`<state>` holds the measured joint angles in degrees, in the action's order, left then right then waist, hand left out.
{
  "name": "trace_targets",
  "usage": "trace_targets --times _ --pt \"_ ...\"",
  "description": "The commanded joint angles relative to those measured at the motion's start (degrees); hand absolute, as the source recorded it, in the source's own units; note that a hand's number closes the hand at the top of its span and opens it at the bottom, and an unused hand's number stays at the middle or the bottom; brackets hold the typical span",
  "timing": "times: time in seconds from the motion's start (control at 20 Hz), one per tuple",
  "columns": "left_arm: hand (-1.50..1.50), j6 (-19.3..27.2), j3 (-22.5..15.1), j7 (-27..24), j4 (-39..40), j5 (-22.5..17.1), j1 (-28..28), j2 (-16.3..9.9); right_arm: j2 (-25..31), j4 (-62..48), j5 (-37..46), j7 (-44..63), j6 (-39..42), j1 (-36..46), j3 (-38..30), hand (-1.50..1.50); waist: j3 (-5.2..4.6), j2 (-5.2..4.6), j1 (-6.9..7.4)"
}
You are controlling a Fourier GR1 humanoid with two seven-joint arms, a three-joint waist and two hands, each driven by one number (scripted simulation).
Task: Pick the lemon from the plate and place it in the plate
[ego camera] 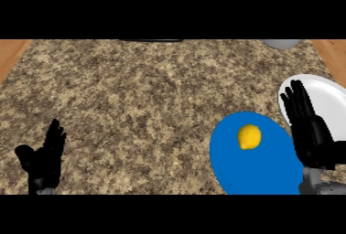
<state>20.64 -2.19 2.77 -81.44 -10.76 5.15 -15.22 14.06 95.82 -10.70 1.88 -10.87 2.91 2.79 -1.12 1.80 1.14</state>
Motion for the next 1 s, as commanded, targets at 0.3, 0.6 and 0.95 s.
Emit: trace_targets --times 0.3,0.6,0.95 --pt "0.0 -5.55 -4.83 3.13 -1.11 -1.13 -1.14 1.24 24.34 -1.41 21.12 10.93 -5.16 -5.18 -9.64 1.5 -1.43 -4.04 -6.66" --pt "0.0 -10.35 -9.14 7.16 -2.73 -2.78 -1.48 2.77 8.7 10.08 29.39 13.95 -31.24 -8.42 -15.82 -1.5 1.01 -1.48 -3.35" --pt "0.0 -12.24 -7.32 6.15 3.06 -2.34 -6.02 3.26 7.65 29.14 43.9 29.98 -24.47 -18.48 -8.6 -1.5 0.96 -1.8 -2.22"
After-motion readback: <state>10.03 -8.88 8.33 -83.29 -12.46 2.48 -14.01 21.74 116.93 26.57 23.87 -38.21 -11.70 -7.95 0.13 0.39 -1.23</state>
